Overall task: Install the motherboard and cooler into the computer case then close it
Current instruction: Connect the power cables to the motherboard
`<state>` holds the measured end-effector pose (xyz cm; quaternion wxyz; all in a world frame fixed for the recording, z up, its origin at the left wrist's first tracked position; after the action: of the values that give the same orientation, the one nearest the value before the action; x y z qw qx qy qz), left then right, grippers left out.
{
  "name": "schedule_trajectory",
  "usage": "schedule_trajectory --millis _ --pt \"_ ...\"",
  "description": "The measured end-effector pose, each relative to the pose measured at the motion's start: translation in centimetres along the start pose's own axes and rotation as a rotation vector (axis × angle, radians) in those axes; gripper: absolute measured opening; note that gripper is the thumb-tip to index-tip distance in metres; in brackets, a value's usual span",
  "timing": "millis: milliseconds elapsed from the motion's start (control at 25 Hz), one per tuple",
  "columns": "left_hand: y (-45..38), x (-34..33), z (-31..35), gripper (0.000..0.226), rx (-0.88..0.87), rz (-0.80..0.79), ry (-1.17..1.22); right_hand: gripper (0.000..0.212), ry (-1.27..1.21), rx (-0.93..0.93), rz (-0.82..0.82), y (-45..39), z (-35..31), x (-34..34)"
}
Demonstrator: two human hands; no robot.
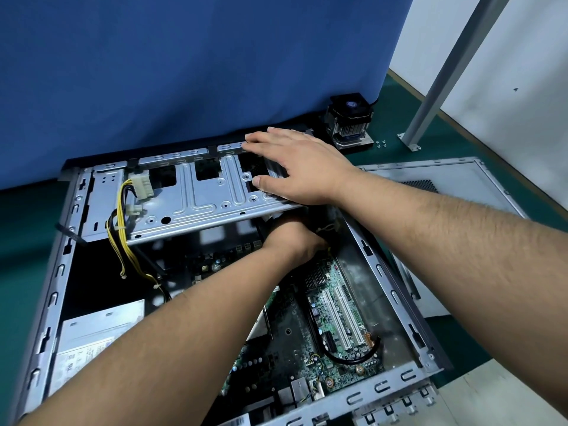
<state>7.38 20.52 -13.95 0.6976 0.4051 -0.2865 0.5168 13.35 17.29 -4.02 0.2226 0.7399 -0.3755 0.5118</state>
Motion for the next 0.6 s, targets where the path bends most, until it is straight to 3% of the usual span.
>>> schedule_trajectory --millis 600 --pt "-0.05 -0.54 -0.04 0.045 0.000 -0.008 -0.029 0.070 -0.006 -0.001 0.014 0.02 0.11 0.02"
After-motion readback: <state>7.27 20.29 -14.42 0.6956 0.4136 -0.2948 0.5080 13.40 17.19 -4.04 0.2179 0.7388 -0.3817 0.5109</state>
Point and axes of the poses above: each hand's wrist, its own y-axis away from the middle knuckle, its own x-axis out of the back of the hand, z = x × y, the point moved 6 cm from there along -y, towards the middle knuckle, and after that the axes turned 13 degrees about -y, right-handed, at the moved point
